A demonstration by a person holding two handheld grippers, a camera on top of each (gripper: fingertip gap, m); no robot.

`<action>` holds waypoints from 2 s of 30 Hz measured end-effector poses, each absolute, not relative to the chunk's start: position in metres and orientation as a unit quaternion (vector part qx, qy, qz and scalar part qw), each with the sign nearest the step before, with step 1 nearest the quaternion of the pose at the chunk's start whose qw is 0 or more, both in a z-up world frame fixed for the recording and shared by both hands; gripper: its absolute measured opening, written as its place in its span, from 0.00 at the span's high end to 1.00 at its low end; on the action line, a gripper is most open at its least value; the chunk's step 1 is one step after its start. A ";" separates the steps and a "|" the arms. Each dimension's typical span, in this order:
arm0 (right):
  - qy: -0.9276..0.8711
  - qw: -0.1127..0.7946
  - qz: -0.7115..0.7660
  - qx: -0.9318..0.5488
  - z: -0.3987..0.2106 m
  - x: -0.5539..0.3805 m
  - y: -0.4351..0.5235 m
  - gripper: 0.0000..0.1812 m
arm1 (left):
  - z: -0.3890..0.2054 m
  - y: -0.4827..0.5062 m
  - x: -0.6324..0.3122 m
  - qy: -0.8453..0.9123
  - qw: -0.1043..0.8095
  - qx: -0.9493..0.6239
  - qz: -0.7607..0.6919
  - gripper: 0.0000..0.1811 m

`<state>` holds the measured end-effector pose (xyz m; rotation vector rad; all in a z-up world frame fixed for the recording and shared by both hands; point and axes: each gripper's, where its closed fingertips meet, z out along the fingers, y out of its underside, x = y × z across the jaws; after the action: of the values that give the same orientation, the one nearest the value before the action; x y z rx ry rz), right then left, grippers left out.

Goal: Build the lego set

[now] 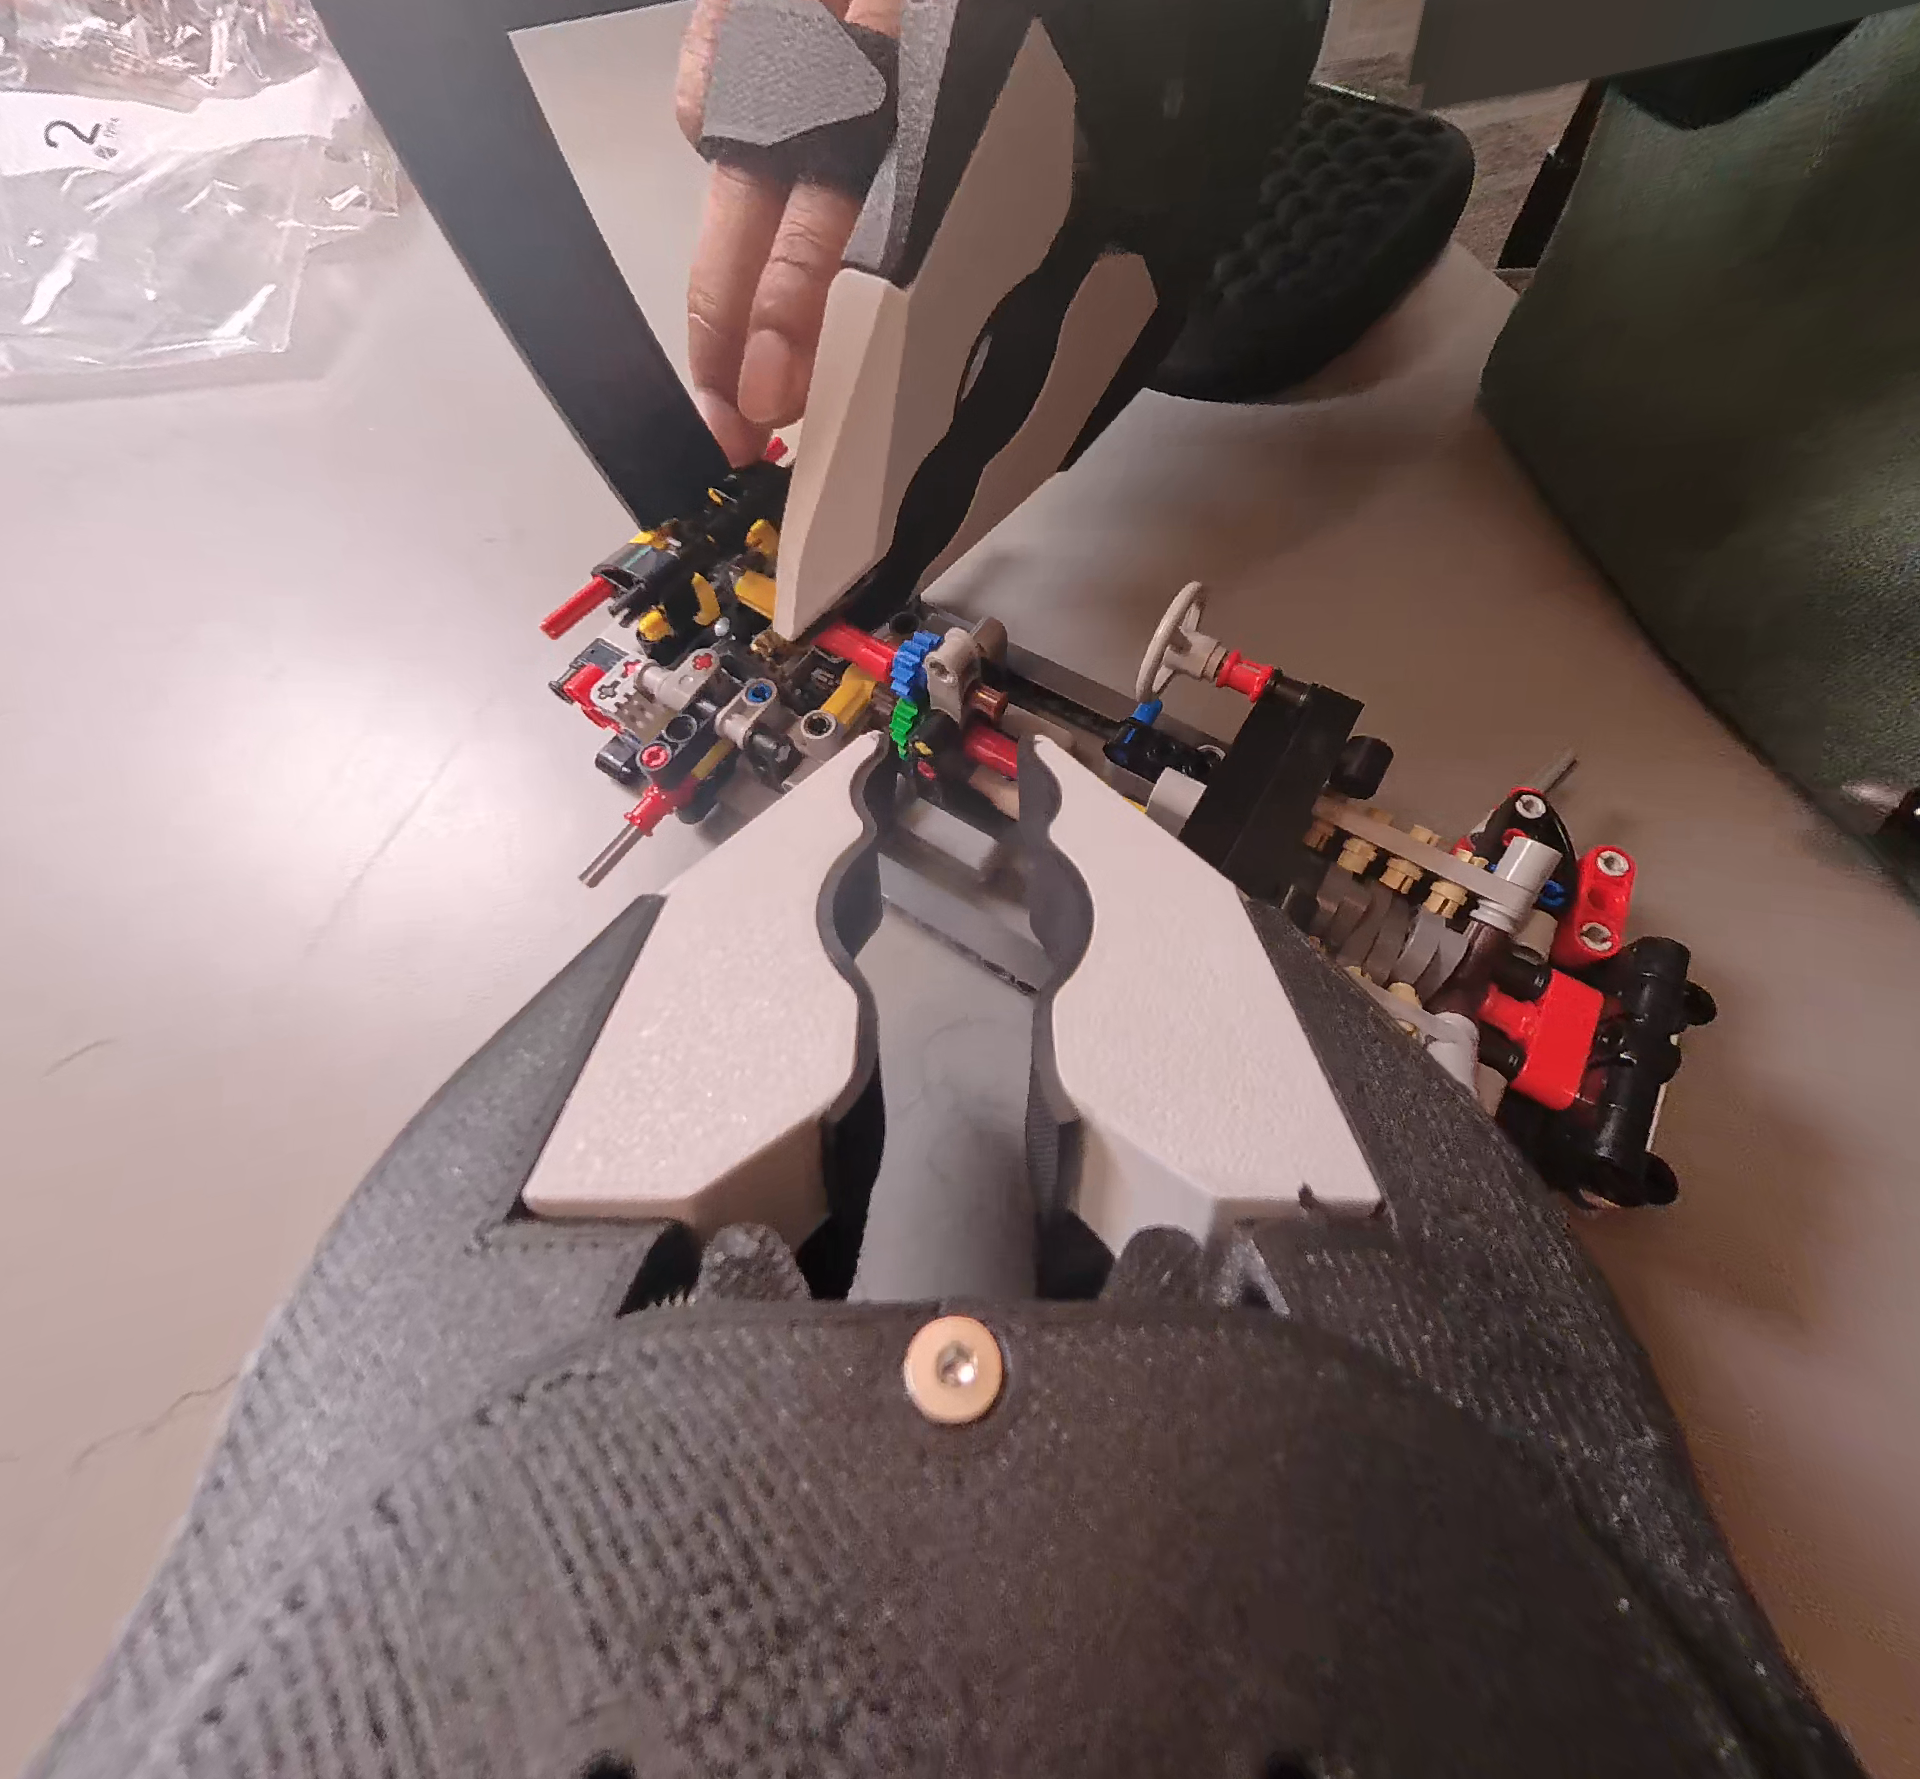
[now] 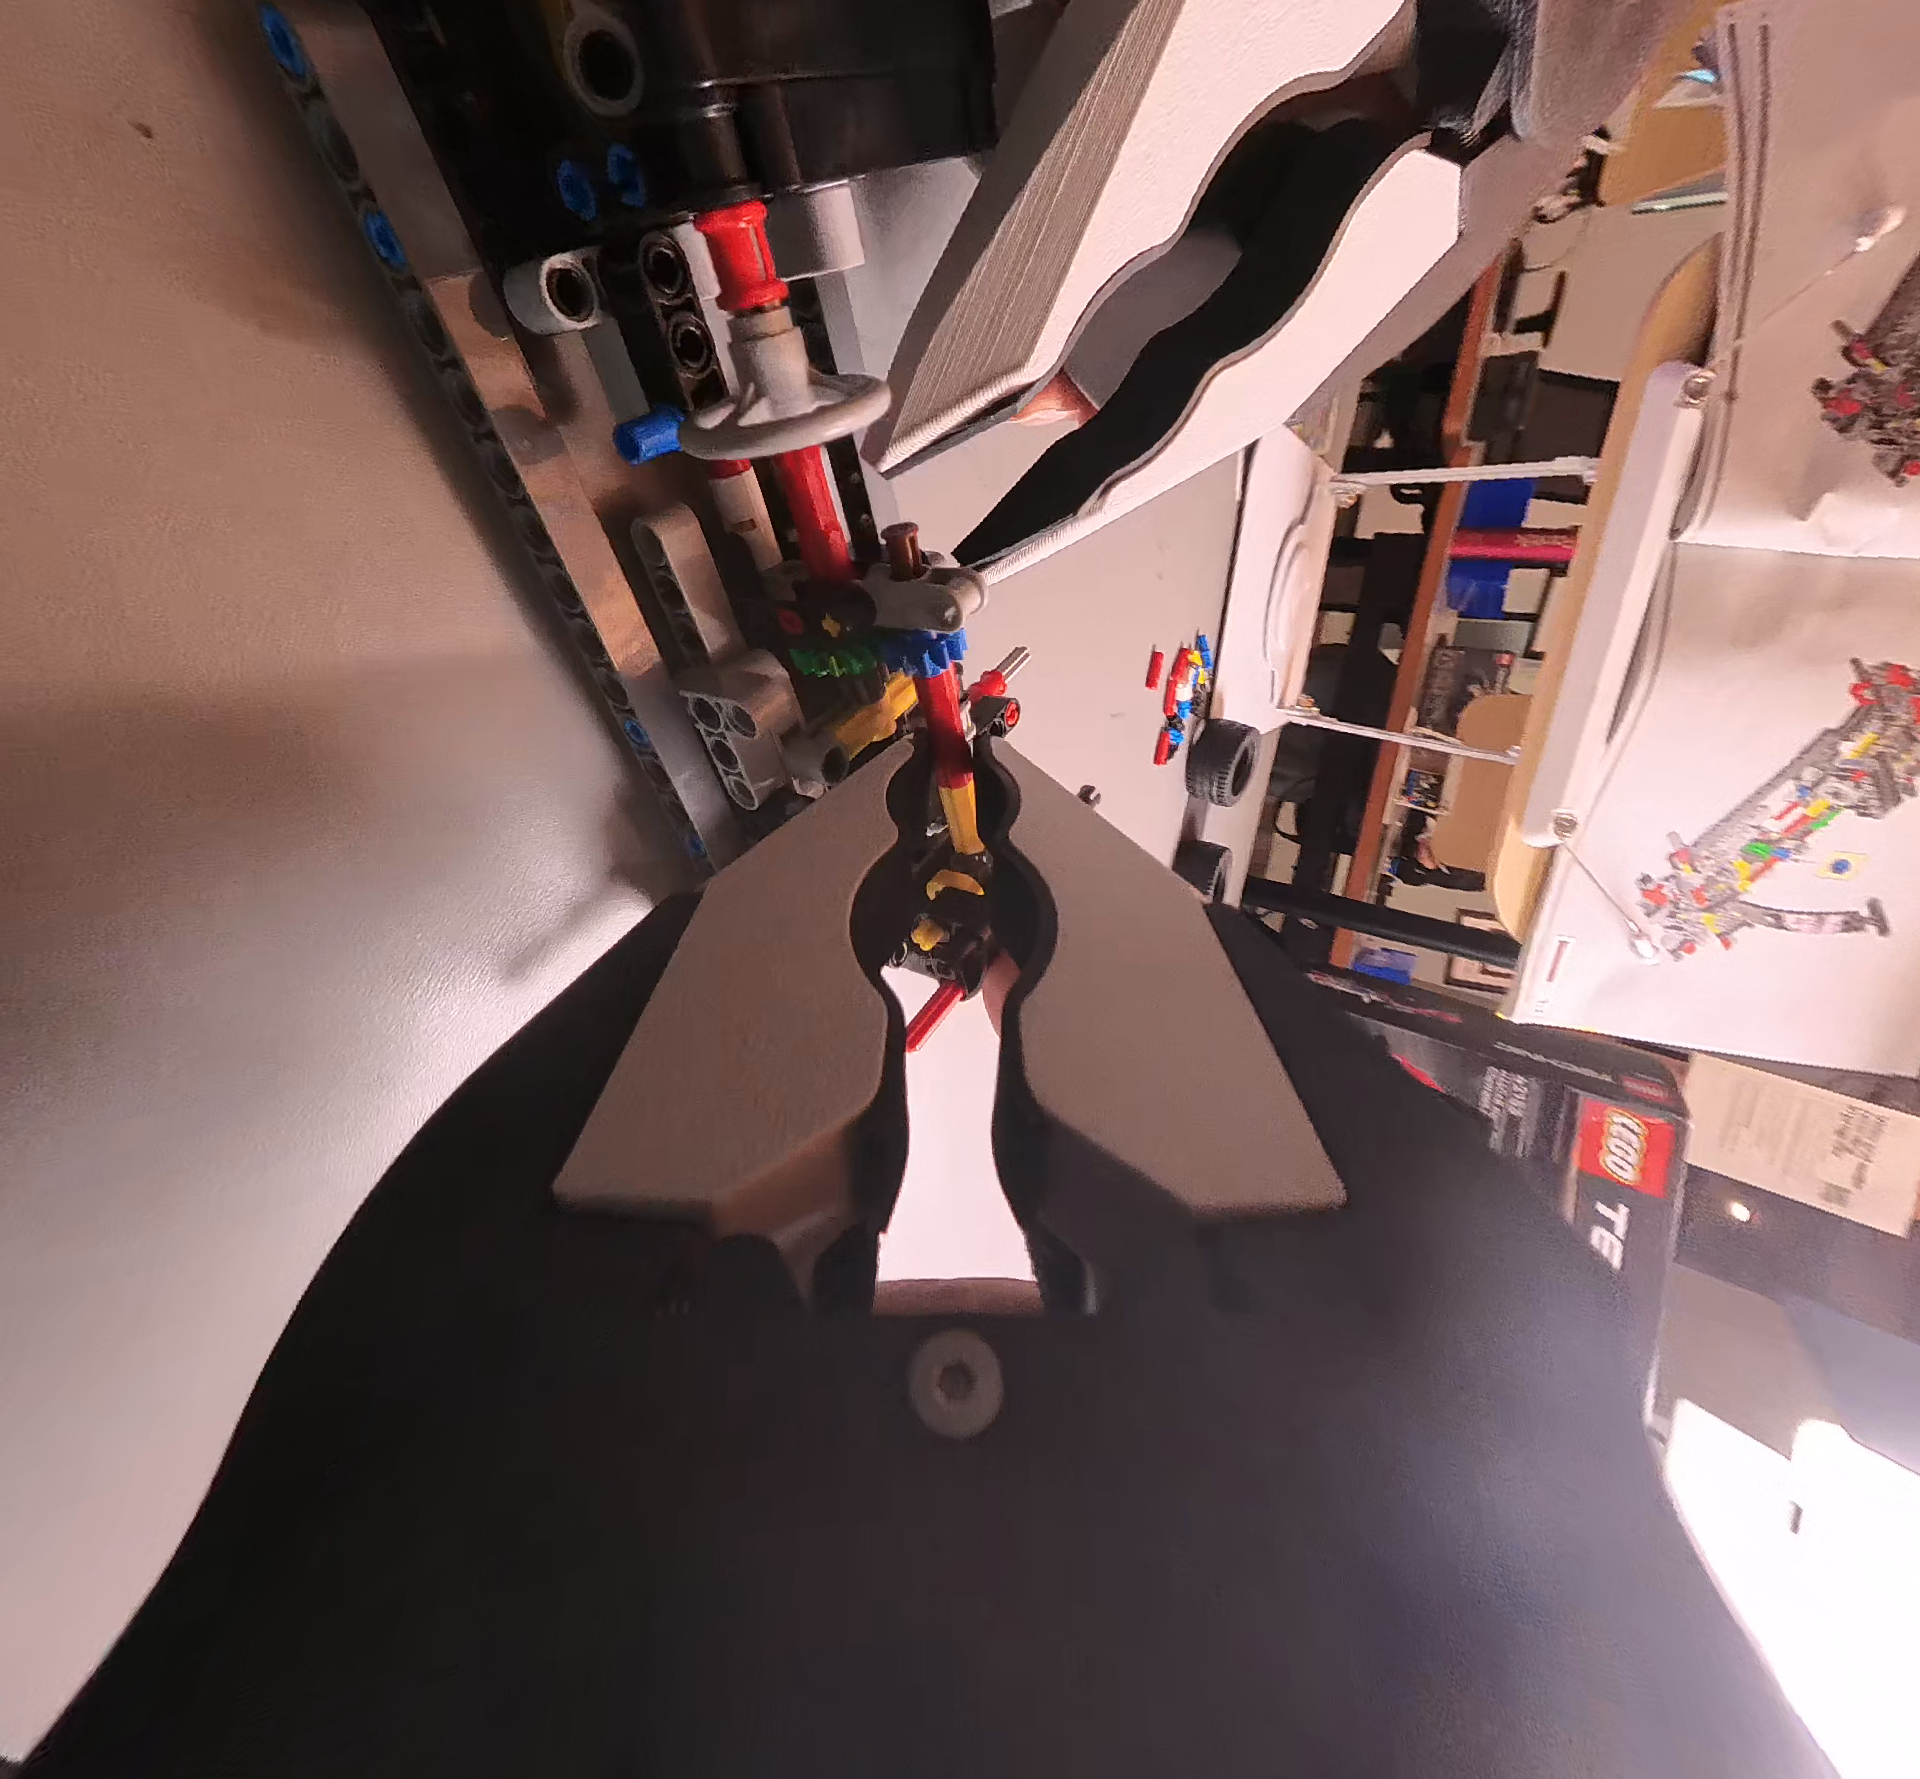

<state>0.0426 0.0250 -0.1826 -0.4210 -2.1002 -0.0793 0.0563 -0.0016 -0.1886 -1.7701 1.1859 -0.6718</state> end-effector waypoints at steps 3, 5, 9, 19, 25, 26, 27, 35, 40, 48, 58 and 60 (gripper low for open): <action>-0.844 0.506 -0.050 -0.168 -0.182 0.042 0.026 0.97 | -0.187 0.000 0.059 0.466 0.435 -0.714 -0.291 0.86; -0.835 0.522 -0.062 -0.163 -0.180 0.042 0.028 0.97 | -0.183 0.002 0.064 0.448 0.423 -0.717 -0.325 0.82; -0.820 0.548 -0.079 -0.147 -0.178 0.042 0.027 0.97 | -0.179 0.008 0.068 0.406 0.400 -0.724 -0.387 0.75; -0.813 0.557 -0.087 -0.142 -0.177 0.046 0.030 0.97 | -0.172 0.003 0.079 0.391 0.373 -0.712 -0.448 0.69; -0.809 0.565 -0.089 -0.131 -0.177 0.047 0.033 0.97 | -0.171 0.002 0.082 0.388 0.343 -0.712 -0.474 0.64; -0.808 0.567 -0.091 -0.130 -0.178 0.047 0.034 0.97 | -0.170 0.001 0.083 0.383 0.333 -0.712 -0.485 0.62; -0.807 0.569 -0.091 -0.129 -0.178 0.047 0.034 0.97 | -0.169 0.000 0.084 0.377 0.322 -0.711 -0.499 0.61; -0.802 0.573 -0.084 -0.144 -0.181 0.051 0.038 0.97 | -0.158 0.001 0.085 0.328 0.292 -0.694 -0.571 0.57; -0.827 0.531 -0.042 -0.179 -0.183 0.061 0.039 0.92 | -0.161 0.001 0.085 0.330 0.295 -0.698 -0.563 0.57; -0.910 0.371 0.012 -0.185 -0.178 0.081 0.038 0.88 | -0.164 -0.002 0.084 0.340 0.299 -0.702 -0.549 0.58; -0.988 0.129 -0.088 -0.014 -0.180 0.076 0.033 0.90 | -0.169 -0.012 0.064 0.371 0.323 -0.714 -0.499 0.59; -0.990 0.097 -0.101 0.006 -0.184 0.076 0.037 0.90 | -0.169 -0.015 0.059 0.380 0.332 -0.716 -0.483 0.59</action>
<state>0.0760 0.0368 -0.1845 0.0171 -2.9325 -0.2999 0.0592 -0.0146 -0.1687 -1.8702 0.9920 -1.2635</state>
